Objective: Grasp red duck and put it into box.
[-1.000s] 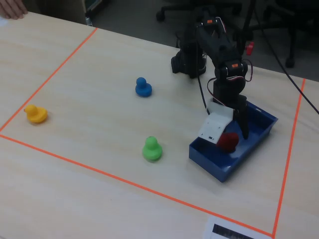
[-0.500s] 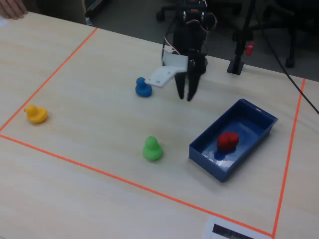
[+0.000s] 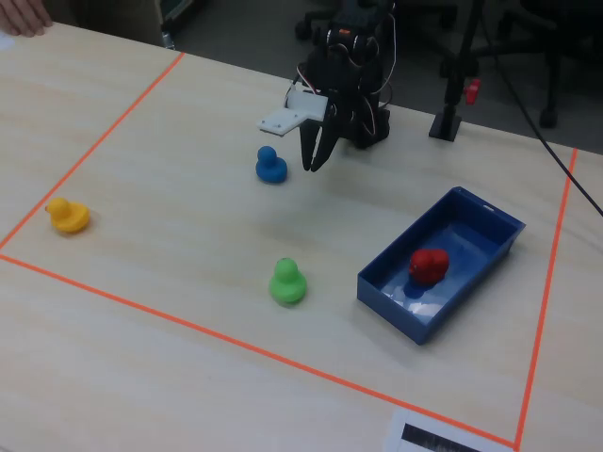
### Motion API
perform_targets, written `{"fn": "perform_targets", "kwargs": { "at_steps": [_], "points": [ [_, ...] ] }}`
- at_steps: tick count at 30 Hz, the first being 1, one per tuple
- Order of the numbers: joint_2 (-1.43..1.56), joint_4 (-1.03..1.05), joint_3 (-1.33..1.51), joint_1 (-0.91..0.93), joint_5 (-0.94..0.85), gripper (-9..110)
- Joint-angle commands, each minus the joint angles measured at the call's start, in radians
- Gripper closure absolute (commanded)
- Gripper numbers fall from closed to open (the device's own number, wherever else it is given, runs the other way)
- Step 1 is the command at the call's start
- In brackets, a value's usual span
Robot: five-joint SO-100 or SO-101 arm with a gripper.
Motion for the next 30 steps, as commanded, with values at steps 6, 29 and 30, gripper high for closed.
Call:
{"fn": "perform_targets", "kwargs": {
  "at_steps": [6,29,30],
  "points": [
    [0.344,-0.015,0.262,0.035,-0.043,101],
    [0.414,0.382,0.368,0.043,-0.164,98],
    [0.414,0.382,0.368,0.043,-0.164,98]
  ]
}}
